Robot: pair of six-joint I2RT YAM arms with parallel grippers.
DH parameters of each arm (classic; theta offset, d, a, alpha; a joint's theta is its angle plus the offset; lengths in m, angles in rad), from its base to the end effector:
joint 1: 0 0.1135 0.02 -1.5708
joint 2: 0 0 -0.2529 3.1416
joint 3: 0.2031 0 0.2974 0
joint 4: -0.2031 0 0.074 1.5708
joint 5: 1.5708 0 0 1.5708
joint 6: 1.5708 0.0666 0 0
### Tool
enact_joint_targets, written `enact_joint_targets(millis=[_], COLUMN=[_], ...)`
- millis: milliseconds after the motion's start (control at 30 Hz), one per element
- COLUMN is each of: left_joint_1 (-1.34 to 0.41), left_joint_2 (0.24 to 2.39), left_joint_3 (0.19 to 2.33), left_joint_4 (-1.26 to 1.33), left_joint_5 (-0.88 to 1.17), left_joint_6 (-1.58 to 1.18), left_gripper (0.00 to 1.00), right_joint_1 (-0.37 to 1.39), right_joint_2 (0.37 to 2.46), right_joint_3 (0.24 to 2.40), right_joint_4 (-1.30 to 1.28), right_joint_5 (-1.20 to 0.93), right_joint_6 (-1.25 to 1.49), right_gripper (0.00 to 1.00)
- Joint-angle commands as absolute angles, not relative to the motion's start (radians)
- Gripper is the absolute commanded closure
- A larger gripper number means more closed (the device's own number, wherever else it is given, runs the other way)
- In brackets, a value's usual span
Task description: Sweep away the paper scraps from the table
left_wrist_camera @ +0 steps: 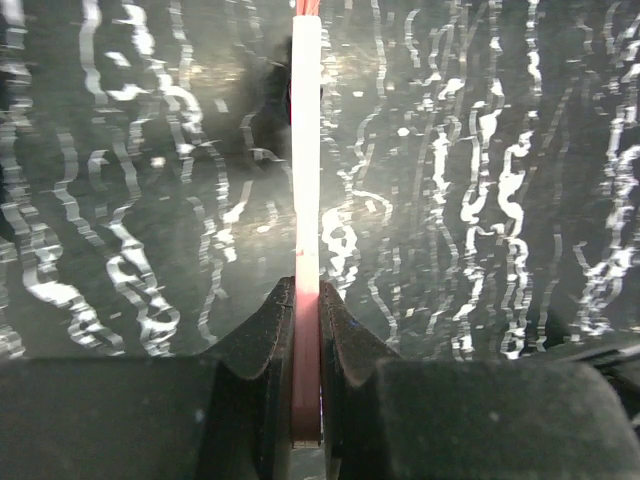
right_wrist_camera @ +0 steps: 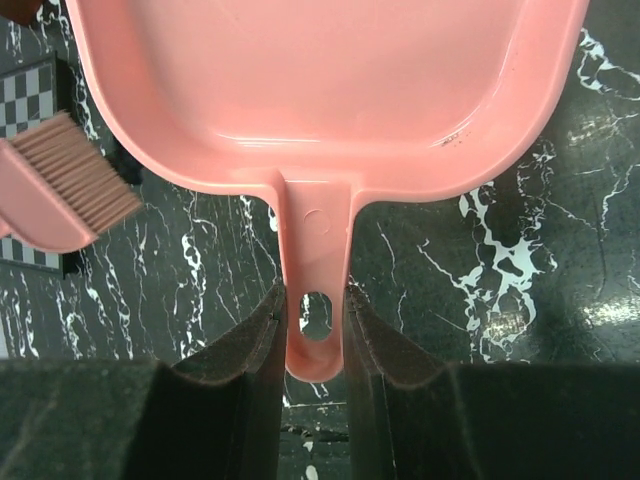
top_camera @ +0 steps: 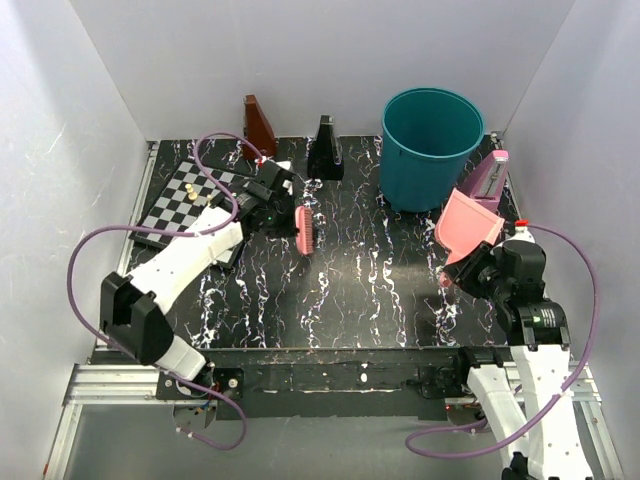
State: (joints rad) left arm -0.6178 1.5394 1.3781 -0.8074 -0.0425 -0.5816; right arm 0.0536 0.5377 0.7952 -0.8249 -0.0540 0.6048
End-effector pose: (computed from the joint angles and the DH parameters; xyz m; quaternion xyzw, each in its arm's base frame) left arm 0.3186 -0.2229 0.2629 0.0110 0.9548 -0.1506 0.2562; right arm 0.1872 0.0136 0.2997 0.2260 0.8469 0.1778 0.4473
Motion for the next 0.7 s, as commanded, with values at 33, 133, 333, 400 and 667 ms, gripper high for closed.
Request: enact_joint_targets(millis=[33,133,333,400,667], left_joint_1=[-0.615,-0.615,-0.615,-0.615,-0.614], left_joint_2=[1.419,1.391,1.430,1.450,1.448], left_joint_3=[1.480,1.500,1.583,1.608,1.601], left_joint_4=[-0.976,-0.948,-0.959,-0.976,-0.972], left_joint_5=[-0.261,-0.284,-0.368,-0.345,-0.184], left_joint_6=[-0.408,-0.330,-0.250,-0.258,-0.281], left_gripper=[1.00,1.00,1.00,1.00,1.00], right_joint_1=[0.081,0.150,0.389,0.434,0.547], right_joint_2=[0.601,0.658,0.825,0.863,0.991], right_joint_3=[0.847,0.862,0.920,0.933,0.933], right_joint_4=[-0.805,-0.792,-0.799,-0.799,-0.753], right_joint_5=[-0.136,-0.191,-0.187,-0.205,-0.233], right_joint_6=[0.574,0.531,0.482,0.474,0.436], right_gripper=[0.99,0.99,0.99,0.99,0.99])
